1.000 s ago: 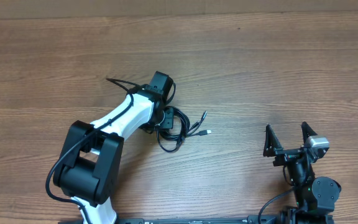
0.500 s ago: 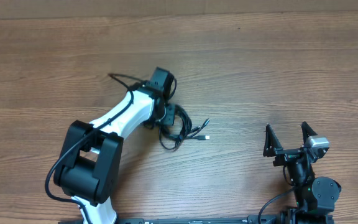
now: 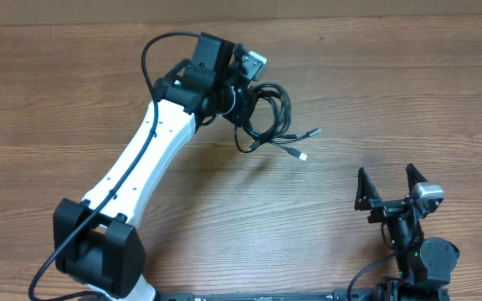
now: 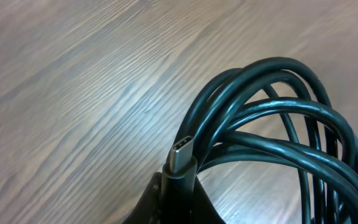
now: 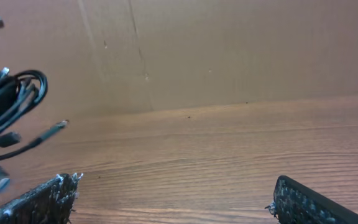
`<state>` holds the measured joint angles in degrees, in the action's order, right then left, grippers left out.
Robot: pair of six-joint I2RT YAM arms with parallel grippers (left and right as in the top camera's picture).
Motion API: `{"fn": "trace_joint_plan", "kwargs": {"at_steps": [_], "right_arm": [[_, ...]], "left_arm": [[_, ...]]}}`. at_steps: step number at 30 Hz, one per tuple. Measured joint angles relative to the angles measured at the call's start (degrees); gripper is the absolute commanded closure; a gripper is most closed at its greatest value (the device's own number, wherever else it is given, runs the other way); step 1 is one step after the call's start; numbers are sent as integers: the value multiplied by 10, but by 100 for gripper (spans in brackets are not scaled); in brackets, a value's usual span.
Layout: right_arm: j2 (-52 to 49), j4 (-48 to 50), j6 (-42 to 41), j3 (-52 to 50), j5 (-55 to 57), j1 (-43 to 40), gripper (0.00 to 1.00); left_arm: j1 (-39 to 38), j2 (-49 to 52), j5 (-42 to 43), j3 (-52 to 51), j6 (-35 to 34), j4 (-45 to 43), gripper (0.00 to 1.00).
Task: Untangle cables
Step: 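Lift the cable coil with the left gripper toward the center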
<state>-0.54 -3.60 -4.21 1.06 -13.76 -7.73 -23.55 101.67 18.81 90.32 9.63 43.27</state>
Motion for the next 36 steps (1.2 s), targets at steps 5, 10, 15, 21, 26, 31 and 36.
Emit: {"fn": "trace_joint_plan", "kwargs": {"at_steps": [5, 10, 15, 21, 26, 31, 36], "right_arm": [[0, 50, -1, 0, -13, 0, 0], [0, 75, -13, 11, -78, 0, 0], [-5, -60, -33, 110, -95, 0, 0], [-81, -237, -38, 304, -102, 0, 0], [-198, -357, -41, 436, -129, 0, 0], [-293, -358, -52, 499, -185, 0, 0], [-333, -319, -99, 502, -250, 0, 7]], "left_arm": [[0, -2, 55, 1, 51, 5, 96], [11, -2, 154, 1, 108, 4, 96], [53, -2, 281, 1, 172, 4, 96], [81, -2, 379, 1, 226, 4, 96], [70, -2, 406, 1, 247, 2, 96], [66, -2, 430, 1, 254, -7, 96], [62, -2, 478, 1, 264, -17, 96]]}}
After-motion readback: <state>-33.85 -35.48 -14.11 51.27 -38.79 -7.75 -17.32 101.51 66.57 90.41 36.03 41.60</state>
